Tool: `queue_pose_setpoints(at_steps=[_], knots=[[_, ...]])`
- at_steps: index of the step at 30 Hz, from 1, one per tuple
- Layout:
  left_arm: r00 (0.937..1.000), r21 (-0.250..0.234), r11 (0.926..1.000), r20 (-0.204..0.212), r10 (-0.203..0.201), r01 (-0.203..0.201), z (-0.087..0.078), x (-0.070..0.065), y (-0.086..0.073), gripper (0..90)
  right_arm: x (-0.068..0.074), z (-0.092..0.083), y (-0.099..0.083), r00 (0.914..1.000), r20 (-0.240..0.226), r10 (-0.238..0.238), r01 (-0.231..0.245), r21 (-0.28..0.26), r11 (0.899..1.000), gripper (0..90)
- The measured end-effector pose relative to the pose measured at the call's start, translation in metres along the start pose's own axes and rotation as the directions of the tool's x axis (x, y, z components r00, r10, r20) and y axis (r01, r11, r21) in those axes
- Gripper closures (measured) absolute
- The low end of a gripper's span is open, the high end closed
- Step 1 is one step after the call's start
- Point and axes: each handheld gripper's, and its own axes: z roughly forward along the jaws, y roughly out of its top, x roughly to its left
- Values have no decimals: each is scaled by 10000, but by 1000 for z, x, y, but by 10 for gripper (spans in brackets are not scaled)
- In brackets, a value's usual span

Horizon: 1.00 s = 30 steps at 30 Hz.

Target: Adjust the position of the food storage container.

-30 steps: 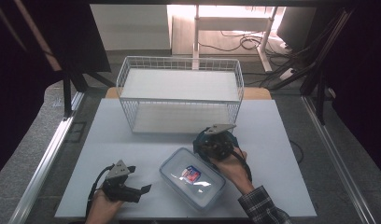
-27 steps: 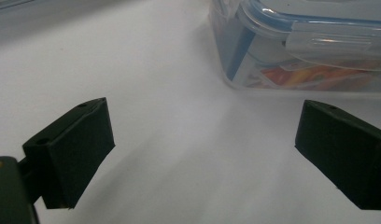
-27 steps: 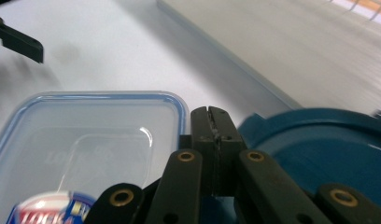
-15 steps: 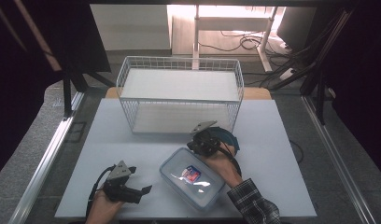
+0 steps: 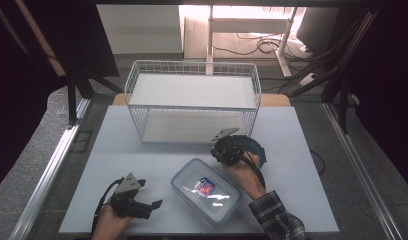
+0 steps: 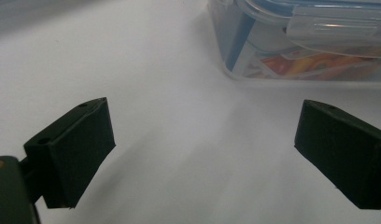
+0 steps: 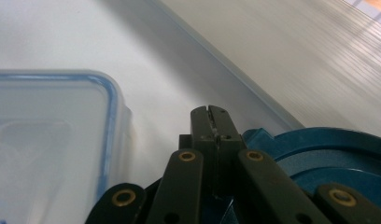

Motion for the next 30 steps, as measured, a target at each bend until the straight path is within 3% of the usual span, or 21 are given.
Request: queue_pose_setpoints(at_steps=[12, 17, 18, 22, 30], knots=[[10000, 26, 10000, -29, -12, 12, 0, 1, -1, 45, -8, -11, -13, 9992, -170, 364, -364, -26, 9993, 900], [10000, 41, 10000, 27, -35, 35, 2, 1, 0, 46, -7, -8, -12, 9989, -102, 449, -449, 5, 9990, 897], [10000, 89, 9999, 41, -65, 65, 3, 1, 0, 46, -10, -4, -9, 9973, 71, 724, -723, -167, 9972, 897], [10000, 86, 9999, 22, -57, 57, 3, 1, 0, 46, -20, 4, -2, 9941, 41, 1085, -1084, -228, 9938, 897], [10000, 98, 9999, 14, -57, 57, 2, 1, -1, 46, -19, 7, 3, 9954, 298, 915, -921, 188, 9956, 899]])
